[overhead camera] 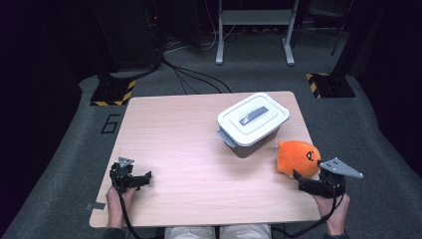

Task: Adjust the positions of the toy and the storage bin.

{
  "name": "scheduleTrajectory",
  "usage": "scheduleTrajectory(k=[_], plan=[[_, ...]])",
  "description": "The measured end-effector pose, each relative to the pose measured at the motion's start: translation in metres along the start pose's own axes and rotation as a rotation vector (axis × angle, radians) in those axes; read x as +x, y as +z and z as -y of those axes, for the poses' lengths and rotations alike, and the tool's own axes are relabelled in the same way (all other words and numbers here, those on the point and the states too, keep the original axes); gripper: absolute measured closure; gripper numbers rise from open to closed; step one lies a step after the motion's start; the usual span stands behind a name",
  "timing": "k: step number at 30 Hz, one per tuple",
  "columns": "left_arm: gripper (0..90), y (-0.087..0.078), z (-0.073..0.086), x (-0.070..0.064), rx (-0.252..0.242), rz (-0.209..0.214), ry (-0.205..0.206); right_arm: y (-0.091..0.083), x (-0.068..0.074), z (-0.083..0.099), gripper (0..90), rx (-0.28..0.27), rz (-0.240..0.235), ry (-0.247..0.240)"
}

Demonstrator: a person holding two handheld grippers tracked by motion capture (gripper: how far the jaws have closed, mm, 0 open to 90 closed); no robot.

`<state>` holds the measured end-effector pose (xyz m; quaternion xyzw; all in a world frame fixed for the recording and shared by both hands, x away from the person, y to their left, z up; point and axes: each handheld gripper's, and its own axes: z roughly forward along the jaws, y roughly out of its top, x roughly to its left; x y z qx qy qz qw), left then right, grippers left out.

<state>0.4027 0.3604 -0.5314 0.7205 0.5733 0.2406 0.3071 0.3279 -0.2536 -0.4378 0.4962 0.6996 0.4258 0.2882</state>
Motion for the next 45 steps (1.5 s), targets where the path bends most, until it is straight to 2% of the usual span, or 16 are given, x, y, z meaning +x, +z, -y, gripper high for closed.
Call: scheduleTrajectory(k=[3, 5, 6, 7, 9, 13, 16, 18, 20, 21, 24, 31, 35, 40, 45], plan=[[0.3, 0.000, 0.000, 0.000, 0.002, -0.004, -0.004, -0.002, 0.020, 0.008, 4.7, -0.007, -0.097, -0.041], [0.2, 0.001, -0.001, -0.001, 0.000, -0.008, -0.007, 0.005, 0.040, 0.016, 4.2, 0.014, -0.180, -0.078], [0.2, 0.001, -0.001, -0.001, 0.000, -0.009, -0.007, 0.009, 0.048, 0.019, 3.9, 0.027, -0.196, -0.094], [0.2, 0.001, -0.001, -0.001, 0.000, -0.009, -0.005, 0.015, 0.061, 0.024, 3.8, 0.044, -0.221, -0.136], [0.2, 0.001, -0.001, -0.001, 0.000, -0.003, 0.000, 0.029, 0.079, 0.032, 2.7, 0.084, -0.255, -0.187], [0.2, 0.001, -0.002, 0.000, 0.013, 0.006, 0.009, 0.061, 0.101, 0.043, 0.6, 0.185, -0.297, -0.258], [1.8, 0.000, -0.009, 0.000, 0.048, 0.012, 0.014, 0.078, 0.107, 0.048, 0.3, 0.232, -0.306, -0.281], [2.1, -0.002, -0.014, -0.002, 0.035, 0.025, 0.017, 0.084, 0.108, 0.050, 0.3, 0.248, -0.303, -0.300], [2.5, -0.006, -0.021, -0.004, 0.017, 0.034, 0.022, 0.090, 0.109, 0.051, 0.4, 0.278, -0.303, -0.351], [2.8, -0.007, -0.025, -0.006, 0.004, 0.041, 0.027, 0.091, 0.110, 0.053, 0.0, 0.285, -0.299, -0.353], [3.6, -0.011, -0.040, -0.015, -0.012, 0.055, 0.057, 0.094, 0.103, 0.055, 0.0, 0.277, -0.350, -0.329], [6.7, -0.014, -0.082, -0.048, -0.068, 0.116, 0.133, 0.100, 0.101, 0.053, 0.0, 0.288, -0.393, -0.324], [6.7, -0.014, -0.109, -0.069, -0.079, 0.143, 0.192, 0.101, 0.100, 0.053, 0.0, 0.289, -0.402, -0.327], [6.8, -0.012, -0.135, -0.095, -0.066, 0.163, 0.278, 0.101, 0.100, 0.053, 0.0, 0.290, -0.404, -0.329], [6.9, -0.009, -0.152, -0.114, -0.086, 0.179, 0.304, 0.101, 0.100, 0.053, 0.0, 0.290, -0.406, -0.330]])
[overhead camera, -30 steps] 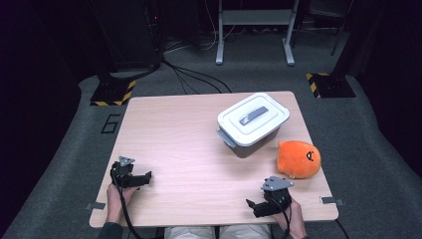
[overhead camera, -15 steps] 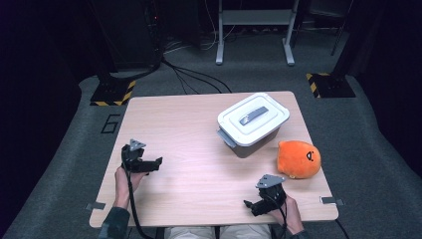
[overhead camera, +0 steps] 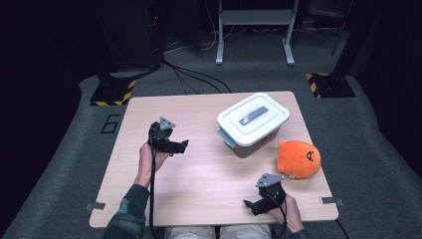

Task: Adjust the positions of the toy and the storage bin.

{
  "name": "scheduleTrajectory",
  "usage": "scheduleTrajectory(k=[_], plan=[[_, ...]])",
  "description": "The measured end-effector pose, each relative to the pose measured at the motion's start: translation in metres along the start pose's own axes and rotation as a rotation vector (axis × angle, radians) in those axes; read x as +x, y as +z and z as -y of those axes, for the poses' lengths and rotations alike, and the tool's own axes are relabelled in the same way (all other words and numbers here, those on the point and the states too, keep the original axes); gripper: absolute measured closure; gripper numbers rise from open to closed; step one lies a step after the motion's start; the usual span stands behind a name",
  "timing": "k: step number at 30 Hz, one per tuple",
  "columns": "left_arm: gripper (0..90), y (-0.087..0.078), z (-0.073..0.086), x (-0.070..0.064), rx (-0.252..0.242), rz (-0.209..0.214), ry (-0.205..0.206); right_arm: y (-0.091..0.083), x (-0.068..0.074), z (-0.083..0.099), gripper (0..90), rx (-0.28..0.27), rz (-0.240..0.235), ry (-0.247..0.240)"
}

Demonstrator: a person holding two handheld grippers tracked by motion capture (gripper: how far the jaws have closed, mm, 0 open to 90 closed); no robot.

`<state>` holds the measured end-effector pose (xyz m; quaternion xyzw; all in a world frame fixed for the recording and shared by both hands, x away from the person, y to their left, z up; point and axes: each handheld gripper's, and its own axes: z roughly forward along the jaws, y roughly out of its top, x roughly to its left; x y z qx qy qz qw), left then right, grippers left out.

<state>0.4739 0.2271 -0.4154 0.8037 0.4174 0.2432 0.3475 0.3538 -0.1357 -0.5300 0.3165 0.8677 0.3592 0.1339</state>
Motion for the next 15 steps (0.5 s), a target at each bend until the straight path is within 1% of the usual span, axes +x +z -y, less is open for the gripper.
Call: scheduleTrajectory(k=[10, 11, 15], plan=[[7.4, 0.012, -0.038, -0.018, -0.025, 0.044, 0.037, 0.000, 0.000, 0.000, 0.0, 0.000, -0.001, 0.000], [7.4, 0.013, -0.042, -0.021, -0.035, 0.048, 0.036, 0.000, 0.000, 0.000, 0.0, 0.000, -0.001, -0.001], [7.0, 0.015, -0.059, -0.031, -0.054, 0.058, 0.061, 0.000, 0.000, 0.000, 0.0, 0.000, -0.002, 0.000]])
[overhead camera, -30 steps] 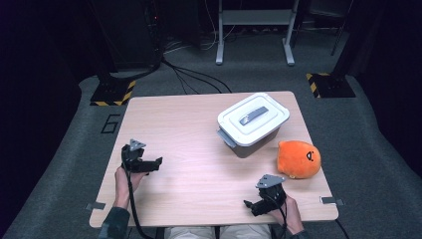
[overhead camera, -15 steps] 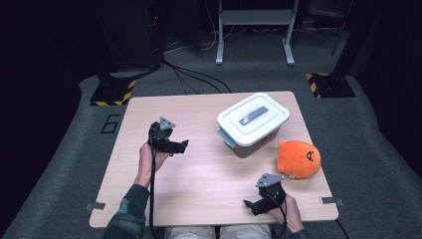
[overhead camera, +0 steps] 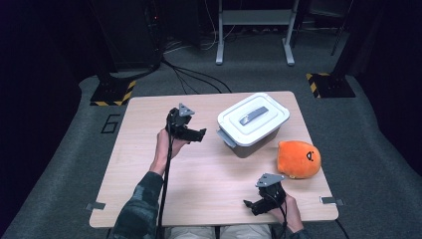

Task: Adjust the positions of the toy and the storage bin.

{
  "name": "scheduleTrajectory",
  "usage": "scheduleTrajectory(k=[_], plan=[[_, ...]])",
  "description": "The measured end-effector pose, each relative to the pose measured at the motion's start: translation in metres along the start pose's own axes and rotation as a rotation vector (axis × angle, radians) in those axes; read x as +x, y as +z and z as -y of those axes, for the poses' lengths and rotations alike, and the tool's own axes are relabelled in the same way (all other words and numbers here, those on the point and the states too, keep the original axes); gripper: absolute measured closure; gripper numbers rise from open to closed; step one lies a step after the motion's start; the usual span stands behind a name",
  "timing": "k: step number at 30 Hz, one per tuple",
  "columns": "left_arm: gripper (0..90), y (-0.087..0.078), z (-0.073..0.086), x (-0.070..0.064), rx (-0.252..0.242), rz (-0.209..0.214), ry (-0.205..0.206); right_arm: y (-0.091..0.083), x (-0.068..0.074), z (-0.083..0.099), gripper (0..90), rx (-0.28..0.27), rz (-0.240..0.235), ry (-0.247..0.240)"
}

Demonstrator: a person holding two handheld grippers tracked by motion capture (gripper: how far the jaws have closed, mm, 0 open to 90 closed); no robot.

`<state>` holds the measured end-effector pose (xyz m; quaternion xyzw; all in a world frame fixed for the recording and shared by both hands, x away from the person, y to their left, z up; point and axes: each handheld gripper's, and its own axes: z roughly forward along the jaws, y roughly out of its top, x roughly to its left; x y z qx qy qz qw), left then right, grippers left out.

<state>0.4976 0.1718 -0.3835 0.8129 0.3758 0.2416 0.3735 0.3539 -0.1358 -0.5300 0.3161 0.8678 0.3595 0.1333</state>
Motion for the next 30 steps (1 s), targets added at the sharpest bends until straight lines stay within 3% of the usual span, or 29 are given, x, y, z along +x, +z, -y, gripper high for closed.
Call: scheduleTrajectory(k=[7, 14, 19, 21, 30], plan=[[6.5, 0.012, -0.030, -0.018, -0.009, 0.012, 0.058, 0.000, 0.000, 0.000, 0.0, -0.002, 0.002, 0.000], [1.0, 0.028, -0.056, -0.035, -0.031, 0.043, 0.050, 0.000, -0.001, 0.000, 0.0, -0.002, 0.002, -0.004], [0.0, 0.043, -0.074, -0.048, -0.028, 0.069, 0.067, 0.000, -0.001, 0.000, 0.0, -0.001, -0.001, 0.000], [0.0, 0.051, -0.080, -0.054, -0.025, 0.073, 0.058, 0.000, 0.000, 0.000, 0.1, -0.002, -0.001, 0.001], [0.0, 0.087, -0.101, -0.076, 0.026, 0.092, 0.100, 0.000, 0.000, 0.000, 0.6, -0.003, 0.002, 0.008]])
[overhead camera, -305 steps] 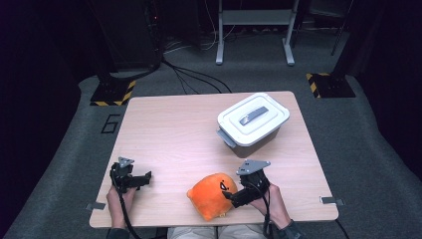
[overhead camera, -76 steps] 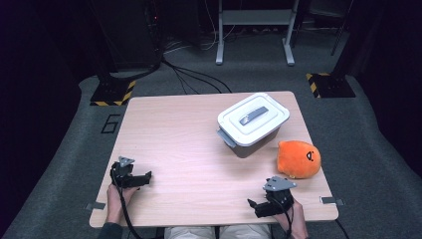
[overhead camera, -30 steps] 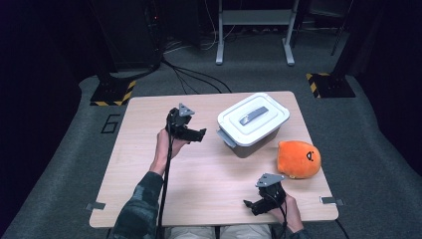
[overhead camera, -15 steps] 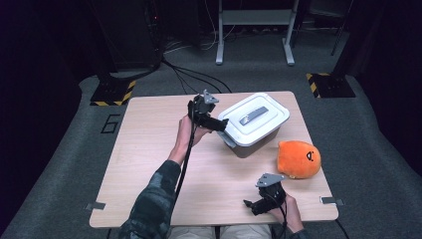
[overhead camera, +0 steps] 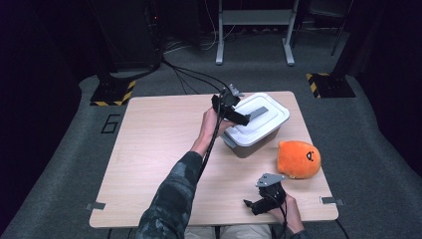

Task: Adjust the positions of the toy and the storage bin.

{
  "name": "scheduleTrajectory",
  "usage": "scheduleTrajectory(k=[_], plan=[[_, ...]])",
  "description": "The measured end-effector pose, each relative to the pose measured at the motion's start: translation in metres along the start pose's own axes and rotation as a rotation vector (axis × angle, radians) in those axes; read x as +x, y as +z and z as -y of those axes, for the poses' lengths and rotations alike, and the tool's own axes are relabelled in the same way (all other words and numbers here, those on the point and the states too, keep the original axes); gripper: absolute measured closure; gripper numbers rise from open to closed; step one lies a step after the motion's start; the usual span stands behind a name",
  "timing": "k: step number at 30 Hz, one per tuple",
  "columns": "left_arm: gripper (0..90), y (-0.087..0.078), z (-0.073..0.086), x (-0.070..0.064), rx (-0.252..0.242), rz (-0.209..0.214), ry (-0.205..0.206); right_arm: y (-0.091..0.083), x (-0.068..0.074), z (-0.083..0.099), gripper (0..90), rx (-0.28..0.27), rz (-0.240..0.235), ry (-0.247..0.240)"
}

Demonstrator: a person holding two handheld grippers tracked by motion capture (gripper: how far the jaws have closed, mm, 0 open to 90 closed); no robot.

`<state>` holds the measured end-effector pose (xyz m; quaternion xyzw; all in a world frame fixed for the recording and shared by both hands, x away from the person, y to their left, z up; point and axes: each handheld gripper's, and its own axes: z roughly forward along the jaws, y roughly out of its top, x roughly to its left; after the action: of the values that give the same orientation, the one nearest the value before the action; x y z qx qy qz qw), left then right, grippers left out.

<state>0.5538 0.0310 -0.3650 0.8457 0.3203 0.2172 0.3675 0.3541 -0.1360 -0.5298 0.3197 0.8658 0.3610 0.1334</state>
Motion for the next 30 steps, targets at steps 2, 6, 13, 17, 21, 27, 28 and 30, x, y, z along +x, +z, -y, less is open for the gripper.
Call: scheduleTrajectory(k=[2, 6, 13, 17, 21, 27, 28, 30], plan=[[0.0, 0.008, -0.004, -0.004, 0.021, 0.010, 0.008, 0.000, 0.000, 0.000, 0.8, 0.001, -0.006, -0.002], [0.8, 0.023, -0.009, -0.011, 0.033, 0.012, 0.008, 0.000, 0.000, 0.000, 1.3, -0.004, -0.001, -0.003], [38.4, 0.039, -0.012, -0.020, 0.040, 0.046, 0.051, 0.000, 0.000, 0.000, 2.1, -0.005, 0.001, 0.006], [49.0, 0.043, -0.012, -0.019, 0.036, 0.062, 0.048, -0.001, 0.000, 0.000, 2.2, -0.006, -0.001, 0.001], [64.1, 0.042, -0.010, -0.019, 0.025, 0.103, 0.062, 0.000, 0.000, 0.000, 2.5, -0.008, 0.002, 0.002], [66.0, 0.041, -0.008, -0.022, 0.028, 0.093, 0.062, -0.001, -0.001, 0.000, 2.9, -0.008, 0.003, 0.003], [66.0, 0.040, -0.008, -0.021, 0.028, 0.095, 0.061, -0.001, -0.001, 0.000, 3.0, -0.009, 0.003, 0.004], [66.1, 0.040, -0.007, -0.020, 0.024, 0.095, 0.053, -0.001, -0.001, 0.000, 3.0, -0.008, 0.003, 0.004]])
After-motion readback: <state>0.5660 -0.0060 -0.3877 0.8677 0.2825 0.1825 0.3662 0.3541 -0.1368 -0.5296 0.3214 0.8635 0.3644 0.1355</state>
